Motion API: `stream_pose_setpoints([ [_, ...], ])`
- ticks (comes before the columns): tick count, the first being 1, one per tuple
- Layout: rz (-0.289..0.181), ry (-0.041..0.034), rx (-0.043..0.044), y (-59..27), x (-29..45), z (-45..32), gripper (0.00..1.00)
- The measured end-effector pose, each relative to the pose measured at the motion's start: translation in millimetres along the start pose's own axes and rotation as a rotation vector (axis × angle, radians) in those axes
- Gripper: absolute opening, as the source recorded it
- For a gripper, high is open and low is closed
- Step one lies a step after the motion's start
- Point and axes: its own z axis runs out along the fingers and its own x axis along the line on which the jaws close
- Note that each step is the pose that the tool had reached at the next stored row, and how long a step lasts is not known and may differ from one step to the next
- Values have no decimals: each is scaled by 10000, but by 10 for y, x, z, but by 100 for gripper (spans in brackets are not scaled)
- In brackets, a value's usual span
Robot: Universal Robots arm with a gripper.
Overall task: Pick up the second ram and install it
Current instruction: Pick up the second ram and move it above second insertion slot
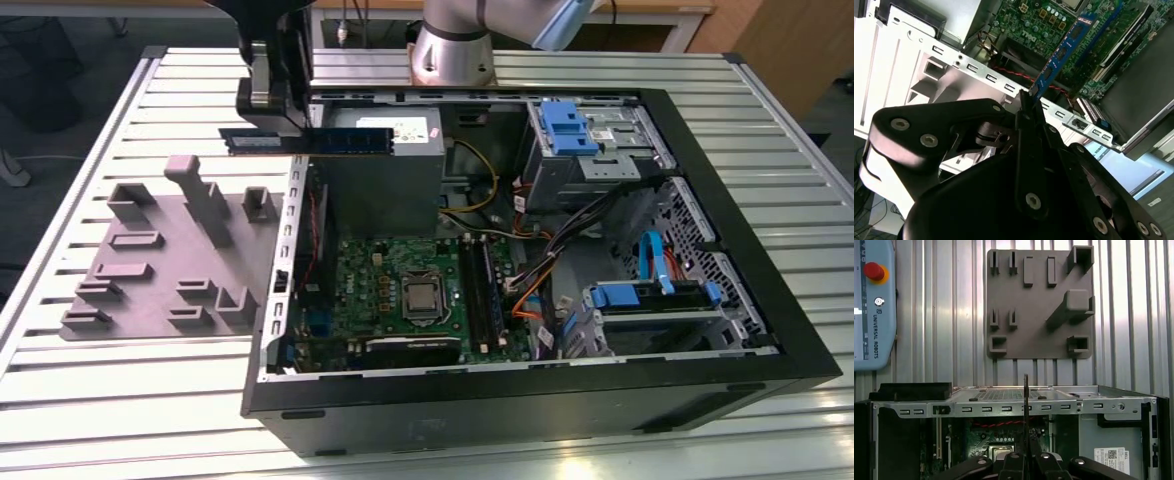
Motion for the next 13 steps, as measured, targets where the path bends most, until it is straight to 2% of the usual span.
stream_pose_setpoints([
  [13,-1,-1,1,-194,-7,-5,14],
])
